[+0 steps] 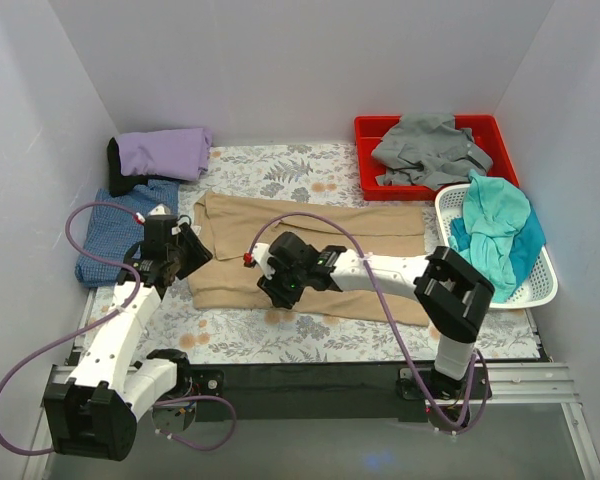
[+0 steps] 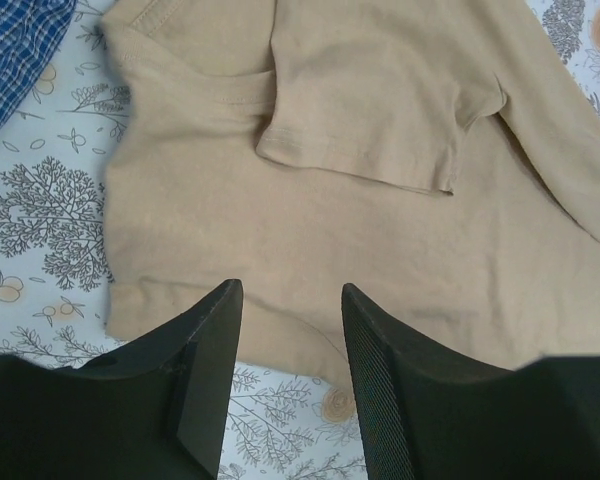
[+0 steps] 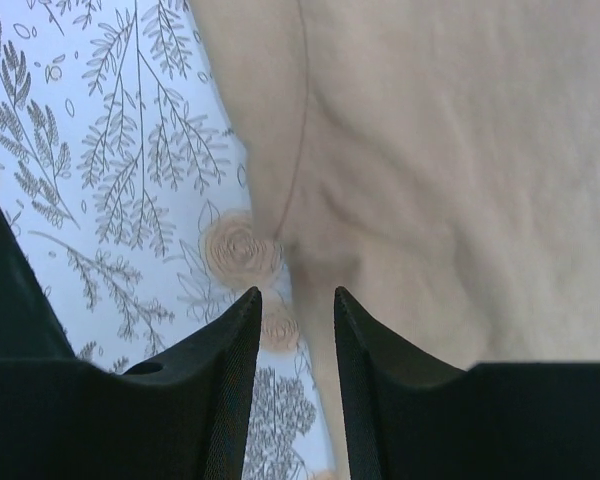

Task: Fold and stack the t-shirts
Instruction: Fold the tshirt

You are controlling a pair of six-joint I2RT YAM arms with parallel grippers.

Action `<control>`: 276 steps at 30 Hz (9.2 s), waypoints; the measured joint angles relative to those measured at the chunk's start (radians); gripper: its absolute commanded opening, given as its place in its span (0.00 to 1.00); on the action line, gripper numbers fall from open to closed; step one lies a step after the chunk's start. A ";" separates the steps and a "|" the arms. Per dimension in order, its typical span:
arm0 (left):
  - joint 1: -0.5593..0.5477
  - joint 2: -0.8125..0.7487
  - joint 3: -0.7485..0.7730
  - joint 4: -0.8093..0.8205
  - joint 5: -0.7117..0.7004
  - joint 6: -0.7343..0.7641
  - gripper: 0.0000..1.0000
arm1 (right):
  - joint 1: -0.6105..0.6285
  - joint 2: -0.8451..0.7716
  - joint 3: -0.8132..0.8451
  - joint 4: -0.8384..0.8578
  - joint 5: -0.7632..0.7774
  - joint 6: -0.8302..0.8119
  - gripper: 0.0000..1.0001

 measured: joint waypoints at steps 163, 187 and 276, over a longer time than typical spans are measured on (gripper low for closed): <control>0.010 0.232 0.070 0.046 0.478 0.183 0.50 | -0.111 0.464 0.584 -0.053 -0.028 -0.195 0.01; -0.188 0.359 0.029 0.010 -0.108 -0.130 0.55 | -0.133 0.465 0.591 -0.050 -0.039 -0.195 0.01; -0.084 0.557 0.240 0.323 -0.536 -0.090 0.58 | -0.158 0.242 0.341 0.034 0.269 -0.266 0.36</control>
